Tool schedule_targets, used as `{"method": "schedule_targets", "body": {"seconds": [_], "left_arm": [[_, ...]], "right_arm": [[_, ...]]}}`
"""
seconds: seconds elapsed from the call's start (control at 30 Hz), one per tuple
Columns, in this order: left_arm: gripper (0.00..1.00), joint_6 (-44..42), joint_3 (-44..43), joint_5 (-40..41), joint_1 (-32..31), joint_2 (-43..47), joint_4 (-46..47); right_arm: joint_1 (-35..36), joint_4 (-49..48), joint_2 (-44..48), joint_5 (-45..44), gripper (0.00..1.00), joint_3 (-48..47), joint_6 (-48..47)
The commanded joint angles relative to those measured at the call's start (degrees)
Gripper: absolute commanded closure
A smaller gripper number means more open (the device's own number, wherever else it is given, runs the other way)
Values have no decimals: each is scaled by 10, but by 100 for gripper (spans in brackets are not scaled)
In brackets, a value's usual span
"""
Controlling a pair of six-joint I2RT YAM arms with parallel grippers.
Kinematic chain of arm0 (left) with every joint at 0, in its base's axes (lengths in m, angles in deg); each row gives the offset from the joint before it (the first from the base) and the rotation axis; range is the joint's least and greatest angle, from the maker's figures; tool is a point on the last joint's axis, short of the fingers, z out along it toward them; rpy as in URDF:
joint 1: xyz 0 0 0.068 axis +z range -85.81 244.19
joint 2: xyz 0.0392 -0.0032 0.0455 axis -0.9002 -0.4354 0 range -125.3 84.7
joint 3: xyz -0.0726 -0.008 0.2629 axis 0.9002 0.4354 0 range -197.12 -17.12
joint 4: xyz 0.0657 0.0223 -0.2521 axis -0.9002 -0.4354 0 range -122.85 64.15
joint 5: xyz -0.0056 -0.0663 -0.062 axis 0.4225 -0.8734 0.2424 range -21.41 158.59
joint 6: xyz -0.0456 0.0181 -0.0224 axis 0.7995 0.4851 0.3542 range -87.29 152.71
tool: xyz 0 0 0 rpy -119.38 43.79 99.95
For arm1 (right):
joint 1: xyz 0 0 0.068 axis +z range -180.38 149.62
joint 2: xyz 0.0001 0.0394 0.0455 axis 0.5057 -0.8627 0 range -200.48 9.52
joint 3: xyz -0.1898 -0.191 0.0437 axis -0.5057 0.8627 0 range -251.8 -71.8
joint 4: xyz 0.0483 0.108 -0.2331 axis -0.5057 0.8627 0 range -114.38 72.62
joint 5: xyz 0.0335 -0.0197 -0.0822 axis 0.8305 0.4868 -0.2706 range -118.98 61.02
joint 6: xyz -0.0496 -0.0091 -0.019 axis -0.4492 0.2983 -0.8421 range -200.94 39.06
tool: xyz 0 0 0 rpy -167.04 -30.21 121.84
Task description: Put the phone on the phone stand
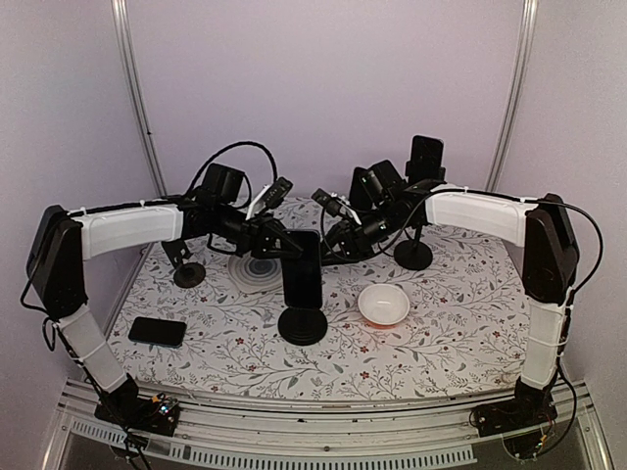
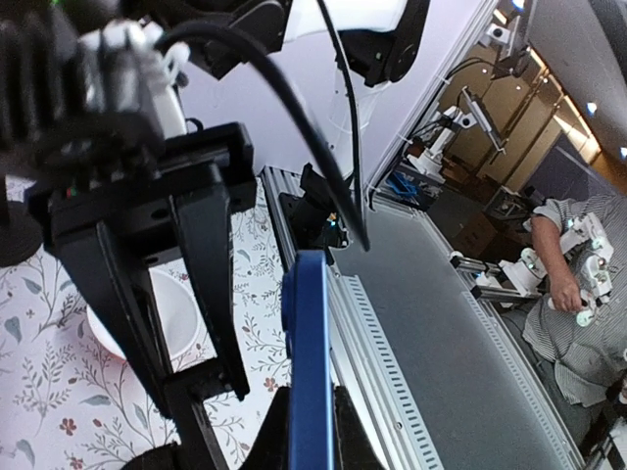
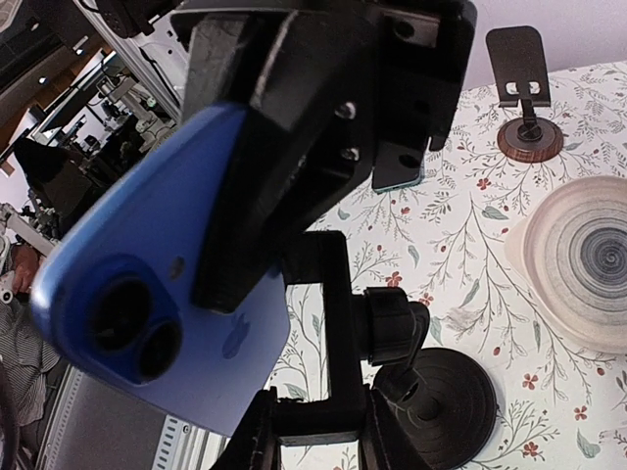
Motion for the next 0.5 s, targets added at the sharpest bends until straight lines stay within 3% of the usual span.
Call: {"method": "schedule_targets", "body": {"seconds": [0.0, 0.27, 0.47], "left_arm": [[100, 1, 17, 18, 17, 32, -22], [100, 72, -15, 50, 17, 20, 29], [100, 143, -26, 38, 8, -1, 126]], "right_arm": [[-1, -16, -5, 26, 100, -8, 4], [-1, -23, 1, 6, 100, -6, 21], [0, -26, 0, 7, 100, -5, 24]]}}
